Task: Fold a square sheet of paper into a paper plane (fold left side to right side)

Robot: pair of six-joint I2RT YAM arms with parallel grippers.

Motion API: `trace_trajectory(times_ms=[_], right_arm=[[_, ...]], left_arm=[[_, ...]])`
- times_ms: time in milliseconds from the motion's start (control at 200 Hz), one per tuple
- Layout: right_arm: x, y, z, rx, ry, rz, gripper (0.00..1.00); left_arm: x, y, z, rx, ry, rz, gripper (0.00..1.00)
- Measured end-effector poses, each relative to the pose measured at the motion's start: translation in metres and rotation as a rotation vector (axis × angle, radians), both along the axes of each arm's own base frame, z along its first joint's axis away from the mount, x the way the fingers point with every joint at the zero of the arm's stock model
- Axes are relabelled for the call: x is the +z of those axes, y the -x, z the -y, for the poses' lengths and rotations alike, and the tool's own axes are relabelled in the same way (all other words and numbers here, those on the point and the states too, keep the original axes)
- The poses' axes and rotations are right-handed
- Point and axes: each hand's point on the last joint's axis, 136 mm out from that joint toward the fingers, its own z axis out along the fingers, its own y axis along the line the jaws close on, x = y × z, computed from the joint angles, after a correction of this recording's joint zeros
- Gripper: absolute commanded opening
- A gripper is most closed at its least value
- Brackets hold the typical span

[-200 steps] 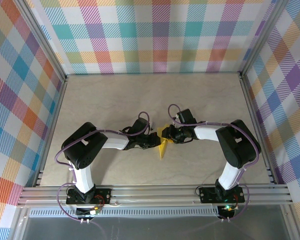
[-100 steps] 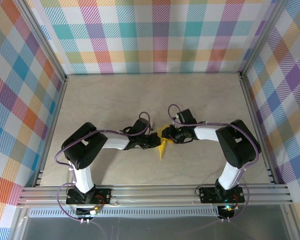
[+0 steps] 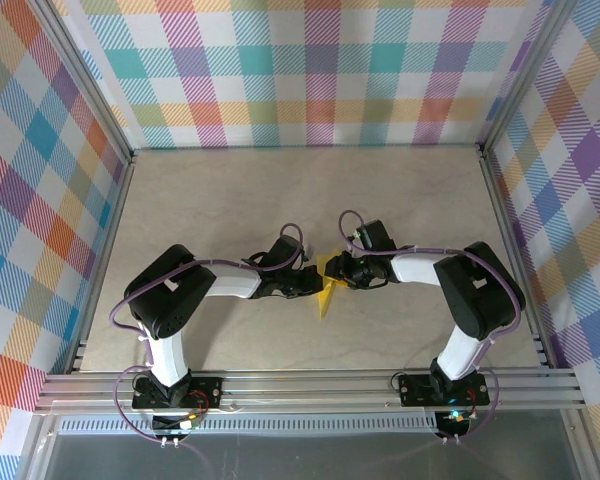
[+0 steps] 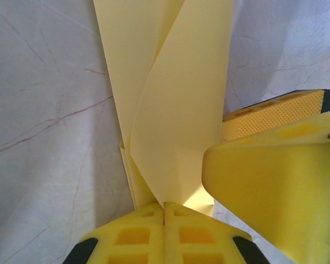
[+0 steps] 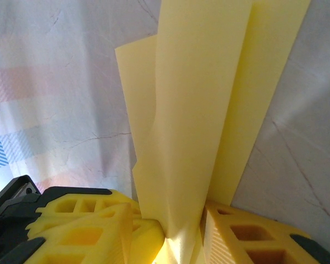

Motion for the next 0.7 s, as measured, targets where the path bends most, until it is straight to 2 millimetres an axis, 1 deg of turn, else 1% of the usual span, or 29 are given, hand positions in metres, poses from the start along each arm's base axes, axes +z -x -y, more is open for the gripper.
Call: trace_trajectory(times_ms=[340, 700], right_arm=[[0.000, 0.000, 0.005, -0.012, 0.014, -0.005, 0.38], [-0.001, 0.005, 0.016, -0.035, 0.044, -0.027, 0.38]], left_arm=[[0.000, 0.001, 0.004, -0.007, 0.001, 0.000, 0.01], [0.000, 0.000, 0.009, -0.015, 0.003, 0.003, 0.01]])
